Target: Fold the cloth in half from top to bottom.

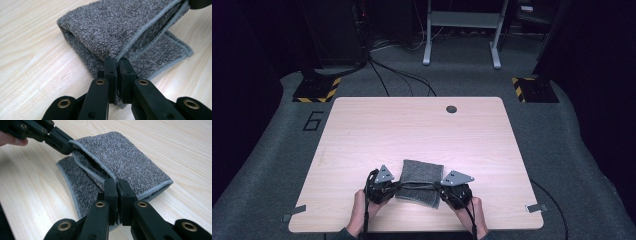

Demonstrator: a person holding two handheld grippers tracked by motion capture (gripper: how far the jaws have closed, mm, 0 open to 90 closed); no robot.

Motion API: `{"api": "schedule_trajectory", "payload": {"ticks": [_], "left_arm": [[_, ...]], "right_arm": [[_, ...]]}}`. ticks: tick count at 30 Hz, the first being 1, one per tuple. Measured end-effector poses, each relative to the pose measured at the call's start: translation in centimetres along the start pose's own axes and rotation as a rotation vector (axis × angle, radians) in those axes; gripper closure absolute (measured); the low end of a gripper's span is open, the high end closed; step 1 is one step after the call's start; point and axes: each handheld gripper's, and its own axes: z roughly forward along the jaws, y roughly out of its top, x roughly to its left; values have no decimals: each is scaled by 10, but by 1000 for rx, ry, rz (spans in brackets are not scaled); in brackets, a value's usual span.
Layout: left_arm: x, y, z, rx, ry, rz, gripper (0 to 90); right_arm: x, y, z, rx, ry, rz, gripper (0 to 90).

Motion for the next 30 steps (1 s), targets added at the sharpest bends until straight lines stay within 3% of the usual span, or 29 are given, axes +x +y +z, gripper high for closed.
{"api": "schedule_trajectory", "payload": {"ticks": [4,8,9,11,12,15,18,19,22,24,25,26,27,30], "left_arm": [[-7,-2,-13,-7,-12,22,869],[-8,-15,-10,56,-39,16,843],[-7,-19,-6,74,-42,2,799],[-3,-25,-4,92,-52,-34,659],[-2,-25,-6,89,-57,-42,579],[2,-21,-17,39,-38,-79,410],[5,-15,-23,-16,-29,-97,340],[8,-10,-25,-32,-8,-98,328],[16,4,-14,-45,22,-111,315],[19,12,-1,-20,41,-98,295],[20,15,7,0,29,-89,271],[20,17,15,28,34,-78,267],[19,18,22,56,55,-57,264],[18,11,32,120,99,-21,259]], "right_arm": [[7,-3,-8,1,15,-5,871],[18,-14,-4,41,68,-12,833],[19,-17,-1,70,92,-18,791],[21,-25,8,121,110,9,621],[17,-28,11,119,131,30,552],[6,-30,9,72,128,75,372],[-5,-25,7,36,91,120,293],[-8,-24,7,24,87,121,275],[-19,-18,16,20,1,151,199],[-23,-14,26,43,-28,154,163],[-23,-13,32,63,-55,147,159],[-25,-11,39,93,-90,121,148],[-24,-11,45,115,-113,123,139],[-30,-11,57,153,-124,125,106]]}}
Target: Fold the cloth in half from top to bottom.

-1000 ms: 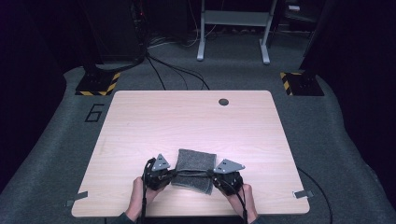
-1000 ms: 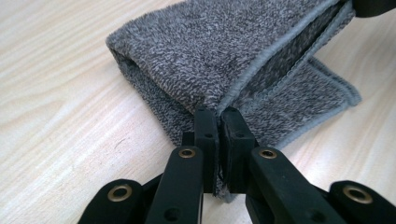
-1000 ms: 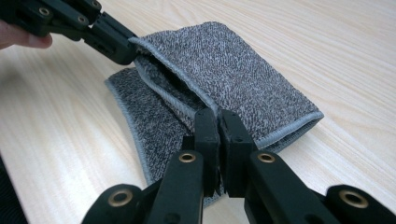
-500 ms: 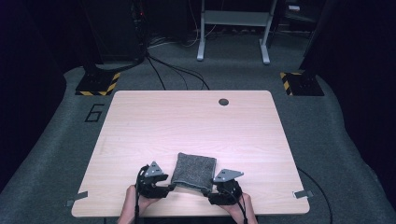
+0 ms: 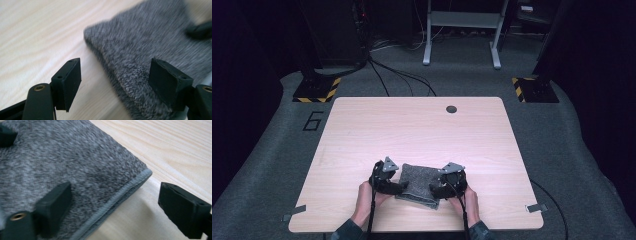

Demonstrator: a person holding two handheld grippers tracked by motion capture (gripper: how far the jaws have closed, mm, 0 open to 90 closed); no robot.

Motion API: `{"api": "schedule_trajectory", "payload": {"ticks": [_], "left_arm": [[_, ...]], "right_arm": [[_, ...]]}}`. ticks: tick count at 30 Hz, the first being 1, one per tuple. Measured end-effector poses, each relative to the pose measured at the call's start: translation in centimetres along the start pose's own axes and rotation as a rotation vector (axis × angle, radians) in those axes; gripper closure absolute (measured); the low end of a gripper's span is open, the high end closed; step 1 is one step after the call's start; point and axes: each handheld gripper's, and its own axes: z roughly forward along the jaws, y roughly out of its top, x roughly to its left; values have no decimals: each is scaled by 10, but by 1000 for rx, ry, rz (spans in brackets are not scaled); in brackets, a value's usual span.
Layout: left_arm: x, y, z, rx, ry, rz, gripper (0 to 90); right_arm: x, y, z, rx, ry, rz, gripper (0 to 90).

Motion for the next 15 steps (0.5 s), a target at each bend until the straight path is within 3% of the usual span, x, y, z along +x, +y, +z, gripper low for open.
{"api": "schedule_trajectory", "payload": {"ticks": [4,12,15], "left_arm": [[-2,-12,2,-13,16,-13,258],[-17,-16,2,-27,51,-20,243],[-20,-15,0,-35,77,-22,208]], "right_arm": [[-9,2,8,15,9,-11,65],[-23,12,19,26,4,-24,28],[-29,18,22,52,16,-30,12]]}}
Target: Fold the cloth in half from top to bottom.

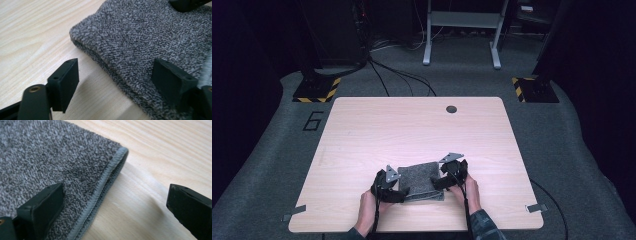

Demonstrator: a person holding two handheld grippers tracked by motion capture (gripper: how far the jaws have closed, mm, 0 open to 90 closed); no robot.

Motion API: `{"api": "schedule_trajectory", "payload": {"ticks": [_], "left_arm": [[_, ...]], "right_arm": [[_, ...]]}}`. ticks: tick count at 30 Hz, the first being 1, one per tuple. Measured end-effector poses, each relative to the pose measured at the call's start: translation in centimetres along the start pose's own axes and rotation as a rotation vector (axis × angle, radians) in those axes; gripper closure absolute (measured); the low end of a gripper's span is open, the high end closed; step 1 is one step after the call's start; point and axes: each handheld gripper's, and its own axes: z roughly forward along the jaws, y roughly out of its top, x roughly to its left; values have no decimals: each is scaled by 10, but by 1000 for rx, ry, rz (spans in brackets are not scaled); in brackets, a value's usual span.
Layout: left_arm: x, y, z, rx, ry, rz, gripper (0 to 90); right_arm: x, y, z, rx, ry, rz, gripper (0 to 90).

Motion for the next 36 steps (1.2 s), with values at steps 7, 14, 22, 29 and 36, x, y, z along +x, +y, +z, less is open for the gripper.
{"api": "schedule_trajectory", "payload": {"ticks": [7,14,22,29,36], "left_arm": [[-9,-10,-17,-55,11,-16,162],[-12,-18,-15,-57,16,-10,150],[8,-31,-34,-87,31,-66,129],[37,-56,-44,-68,98,-151,97],[70,-81,-50,-47,161,-234,65]], "right_arm": [[12,-17,-29,-31,17,12,29],[22,-33,-29,-21,20,25,25],[6,-43,-57,-100,26,83,23],[-27,-73,-77,-117,-46,162,37],[-55,-101,-79,-105,-110,228,17]]}}
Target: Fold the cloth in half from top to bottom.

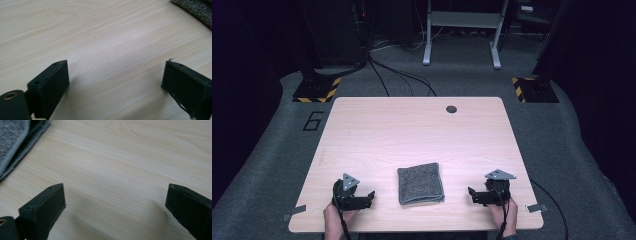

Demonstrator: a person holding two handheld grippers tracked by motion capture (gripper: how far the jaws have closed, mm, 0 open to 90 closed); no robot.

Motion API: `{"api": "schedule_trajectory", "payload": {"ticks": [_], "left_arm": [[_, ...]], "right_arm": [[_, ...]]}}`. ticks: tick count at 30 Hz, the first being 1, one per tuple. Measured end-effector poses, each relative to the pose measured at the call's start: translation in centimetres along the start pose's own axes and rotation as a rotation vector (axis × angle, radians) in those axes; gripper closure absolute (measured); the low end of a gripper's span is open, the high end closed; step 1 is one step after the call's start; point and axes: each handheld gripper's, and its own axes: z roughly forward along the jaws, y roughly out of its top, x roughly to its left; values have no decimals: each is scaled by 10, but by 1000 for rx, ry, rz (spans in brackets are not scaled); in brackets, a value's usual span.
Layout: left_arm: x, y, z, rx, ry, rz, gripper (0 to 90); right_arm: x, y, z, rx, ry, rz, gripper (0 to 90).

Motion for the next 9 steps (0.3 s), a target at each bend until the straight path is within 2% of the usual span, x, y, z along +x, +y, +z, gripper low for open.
{"api": "schedule_trajectory", "payload": {"ticks": [2,3,4,7,8,9], "left_arm": [[5,0,0,1,18,-10,65],[7,0,0,7,11,-8,62],[8,0,1,6,15,-9,58],[13,3,3,18,9,0,29],[13,3,5,12,10,-10,24],[14,4,4,26,5,-6,21]], "right_arm": [[-6,-2,2,11,-13,7,4],[-7,-1,2,31,-18,5,1],[-8,-2,3,28,-23,-3,0],[-5,-2,6,26,-53,-11,0],[-5,-2,7,26,-54,-20,0],[-5,-2,7,23,-54,-20,0]]}}
